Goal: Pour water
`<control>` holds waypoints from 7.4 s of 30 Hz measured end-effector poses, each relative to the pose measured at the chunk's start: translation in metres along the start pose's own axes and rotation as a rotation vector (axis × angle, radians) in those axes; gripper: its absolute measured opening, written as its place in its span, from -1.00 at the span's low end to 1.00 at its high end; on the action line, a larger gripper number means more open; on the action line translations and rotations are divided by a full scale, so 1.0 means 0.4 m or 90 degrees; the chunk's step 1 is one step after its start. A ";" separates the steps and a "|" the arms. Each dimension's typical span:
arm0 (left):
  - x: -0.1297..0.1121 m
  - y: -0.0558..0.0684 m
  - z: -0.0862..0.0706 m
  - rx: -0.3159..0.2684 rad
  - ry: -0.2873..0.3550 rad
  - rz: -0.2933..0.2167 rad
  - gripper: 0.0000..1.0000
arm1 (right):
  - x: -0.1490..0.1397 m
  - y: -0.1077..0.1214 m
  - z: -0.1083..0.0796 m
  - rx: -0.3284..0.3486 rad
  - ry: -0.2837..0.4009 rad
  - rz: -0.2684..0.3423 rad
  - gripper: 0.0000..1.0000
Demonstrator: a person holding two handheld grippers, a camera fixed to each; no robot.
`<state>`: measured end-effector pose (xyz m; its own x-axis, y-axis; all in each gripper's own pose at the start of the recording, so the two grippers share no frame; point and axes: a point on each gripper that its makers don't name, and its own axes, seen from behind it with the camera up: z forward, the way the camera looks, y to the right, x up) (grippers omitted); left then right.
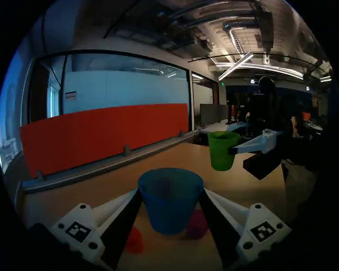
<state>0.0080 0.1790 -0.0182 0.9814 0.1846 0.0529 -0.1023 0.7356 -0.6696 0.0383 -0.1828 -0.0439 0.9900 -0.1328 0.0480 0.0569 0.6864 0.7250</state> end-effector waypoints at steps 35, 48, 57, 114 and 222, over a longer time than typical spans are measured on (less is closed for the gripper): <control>-0.280 0.035 0.026 -0.044 -0.200 0.047 0.74 | -0.225 0.042 -0.010 0.032 -0.183 -0.009 0.79; -0.367 0.036 0.048 -0.065 -0.255 0.049 0.73 | -0.313 0.040 -0.001 0.049 -0.246 -0.014 0.79; -0.409 0.040 0.067 -0.079 -0.279 0.050 0.74 | -0.366 0.043 0.008 0.054 -0.274 -0.013 0.79; -0.512 0.031 0.046 -0.096 -0.326 0.004 0.91 | -0.523 0.009 0.038 0.062 -0.310 0.021 0.83; -0.273 -0.232 -0.267 0.476 0.031 -0.105 0.91 | -0.203 0.255 -0.280 -0.540 0.096 0.085 0.98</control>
<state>-0.0724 0.0209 -0.0410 0.9977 0.0179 0.0652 -0.0195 0.9995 0.0239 -0.0220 -0.0220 -0.0505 0.9984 0.0421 -0.0380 -0.0436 0.9983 -0.0394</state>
